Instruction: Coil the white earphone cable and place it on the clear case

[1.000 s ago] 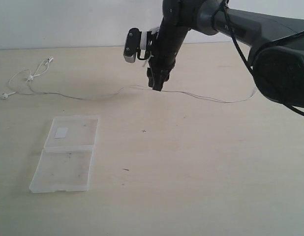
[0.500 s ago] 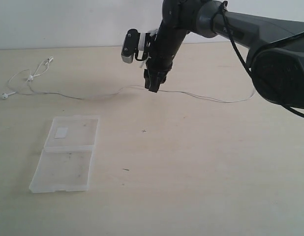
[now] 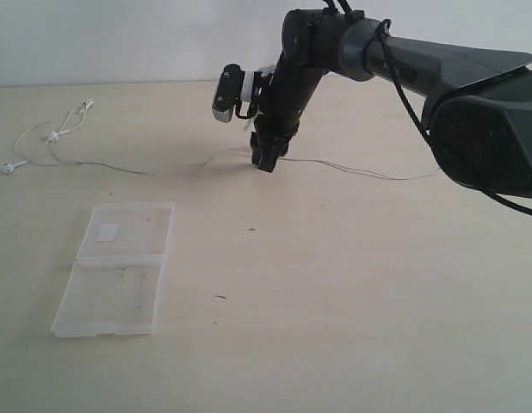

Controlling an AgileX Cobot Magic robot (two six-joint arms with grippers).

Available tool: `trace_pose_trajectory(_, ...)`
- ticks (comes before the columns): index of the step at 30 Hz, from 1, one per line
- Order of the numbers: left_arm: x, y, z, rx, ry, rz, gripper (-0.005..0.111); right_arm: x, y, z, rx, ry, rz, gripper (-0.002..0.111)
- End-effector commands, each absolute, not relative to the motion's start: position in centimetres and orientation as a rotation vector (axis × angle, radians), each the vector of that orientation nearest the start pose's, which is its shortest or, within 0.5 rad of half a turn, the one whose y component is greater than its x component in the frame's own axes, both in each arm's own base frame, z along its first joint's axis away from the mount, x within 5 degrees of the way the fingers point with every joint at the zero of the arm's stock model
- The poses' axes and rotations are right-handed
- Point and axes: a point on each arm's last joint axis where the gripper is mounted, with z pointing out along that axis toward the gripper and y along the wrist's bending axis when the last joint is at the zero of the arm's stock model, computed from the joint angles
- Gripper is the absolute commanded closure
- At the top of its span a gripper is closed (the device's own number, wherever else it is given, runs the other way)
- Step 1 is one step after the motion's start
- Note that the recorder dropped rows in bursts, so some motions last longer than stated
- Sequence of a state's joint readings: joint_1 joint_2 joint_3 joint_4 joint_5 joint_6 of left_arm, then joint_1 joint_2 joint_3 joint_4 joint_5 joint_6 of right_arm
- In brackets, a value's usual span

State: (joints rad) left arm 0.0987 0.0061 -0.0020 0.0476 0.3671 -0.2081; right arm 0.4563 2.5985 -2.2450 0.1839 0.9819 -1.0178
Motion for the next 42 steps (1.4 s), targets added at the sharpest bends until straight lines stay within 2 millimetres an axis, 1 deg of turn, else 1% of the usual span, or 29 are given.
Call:
trace_pose_trajectory(1,5.3,0.7,18.1,-0.262,1.824,-0.039,0.107,48.1,25.0,10.8,-1.771,2.112,0.085,0.065)
trace_pose_trajectory(6,5.3,0.7,18.1,-0.262,1.824,-0.039,0.107,48.1,25.0,10.8,-1.767,2.108,0.082,0.066)
trace_pose_trajectory(8,5.3,0.7,18.1,-0.262,1.824,-0.039,0.107,48.1,25.0,10.8,-1.767,2.108,0.082,0.069)
trace_pose_trajectory(17,5.3,0.7,18.1,-0.262,1.824,-0.039,0.107,48.1,25.0,10.8,-1.776,2.104,0.082,0.101)
trace_pose_trajectory(18,5.3,0.7,18.1,-0.262,1.824,-0.039,0.107,48.1,25.0,10.8,-1.776,2.104,0.082,0.107)
trace_pose_trajectory(21,5.3,0.7,18.1,-0.262,1.824,-0.039,0.107,48.1,25.0,10.8,-1.792,2.090,0.078,0.108)
trace_pose_trajectory(24,5.3,0.7,18.1,-0.262,1.824,-0.039,0.107,48.1,25.0,11.4,-1.790,2.077,0.072,0.108)
trace_pose_trajectory(29,5.3,0.7,18.1,-0.262,1.824,-0.039,0.107,48.2,25.0,13.7,-1.746,2.054,0.053,0.108)
trace_pose_trajectory(34,5.3,0.7,18.1,-0.262,1.824,-0.039,0.107,48.1,24.8,17.4,-1.660,2.036,0.031,0.108)
trace_pose_trajectory(39,5.3,0.7,18.1,-0.262,1.824,-0.039,0.107,47.8,24.1,21.3,-1.567,2.038,-0.041,0.108)
trace_pose_trajectory(42,5.3,0.7,18.1,-0.262,1.824,-0.039,0.107,47.4,23.8,23.7,-1.506,2.041,-0.049,0.108)
